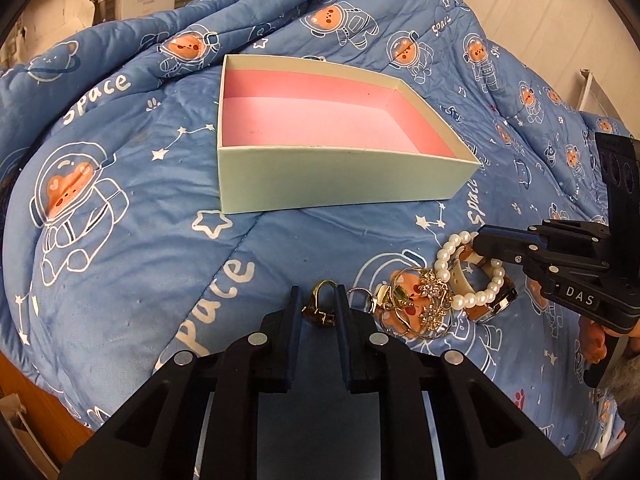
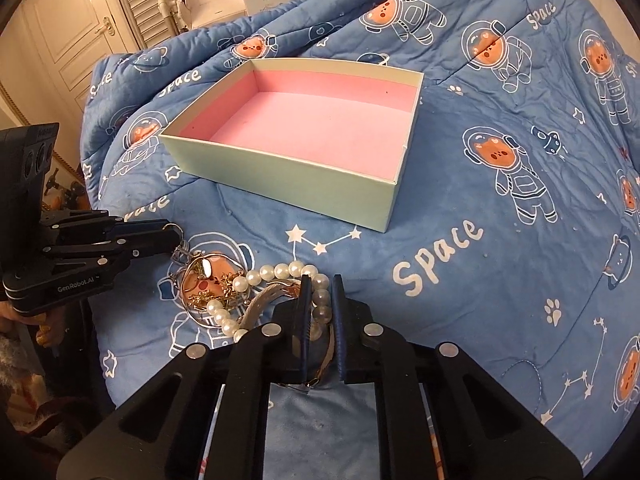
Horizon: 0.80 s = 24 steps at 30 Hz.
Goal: Organize jewelry
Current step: 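Grasp the gold ring with the left tool while the right tool grasps the pearl bracelet, then carry the gold ring and pearl bracelet into the pink box and release both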
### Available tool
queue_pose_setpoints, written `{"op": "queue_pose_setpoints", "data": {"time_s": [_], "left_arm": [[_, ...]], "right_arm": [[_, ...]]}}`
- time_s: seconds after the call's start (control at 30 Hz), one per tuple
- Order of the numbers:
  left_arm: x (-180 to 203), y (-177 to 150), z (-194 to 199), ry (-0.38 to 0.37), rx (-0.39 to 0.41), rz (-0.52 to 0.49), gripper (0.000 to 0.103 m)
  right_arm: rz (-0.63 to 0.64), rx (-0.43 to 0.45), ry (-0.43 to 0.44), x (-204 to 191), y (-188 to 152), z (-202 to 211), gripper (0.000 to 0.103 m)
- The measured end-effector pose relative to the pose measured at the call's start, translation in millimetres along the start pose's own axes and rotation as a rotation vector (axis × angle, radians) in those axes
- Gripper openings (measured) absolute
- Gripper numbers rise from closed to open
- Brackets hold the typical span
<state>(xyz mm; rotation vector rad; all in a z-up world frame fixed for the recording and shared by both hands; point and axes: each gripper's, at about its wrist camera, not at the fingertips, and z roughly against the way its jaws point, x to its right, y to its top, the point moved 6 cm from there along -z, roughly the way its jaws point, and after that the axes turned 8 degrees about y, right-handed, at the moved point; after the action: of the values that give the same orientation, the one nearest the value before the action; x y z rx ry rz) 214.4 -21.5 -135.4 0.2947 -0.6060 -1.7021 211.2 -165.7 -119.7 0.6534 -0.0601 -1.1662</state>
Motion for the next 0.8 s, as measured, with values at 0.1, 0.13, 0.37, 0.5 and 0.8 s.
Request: {"op": "queue_pose_setpoints", "data": {"time_s": [0.1,0.13,0.37,0.5,0.8], "left_arm": [[-1,-2,4,-0.006,0.01,0.007,0.015],[-1,-2,5,-0.006,0.012,0.011,0.015],[-3,-1,18,-0.016,0.04,0.036,0.015],[-4,0,29,-0.018,0.054,0.032,0.015],[-4,9,54,-0.014,0.09,0.01,0.015]], "right_arm": [[0.006,0.015,0.005,-2,0,5,0.01],[0.004,0.019,0.006,-3,0,6,0.01],[-0.022,0.056,0.067,-11,5,22,0.01],[-0.014,0.087,0.117,-25,13,37,0.01],[0.028,0.132,0.179,-51,33,61,0.01]]}}
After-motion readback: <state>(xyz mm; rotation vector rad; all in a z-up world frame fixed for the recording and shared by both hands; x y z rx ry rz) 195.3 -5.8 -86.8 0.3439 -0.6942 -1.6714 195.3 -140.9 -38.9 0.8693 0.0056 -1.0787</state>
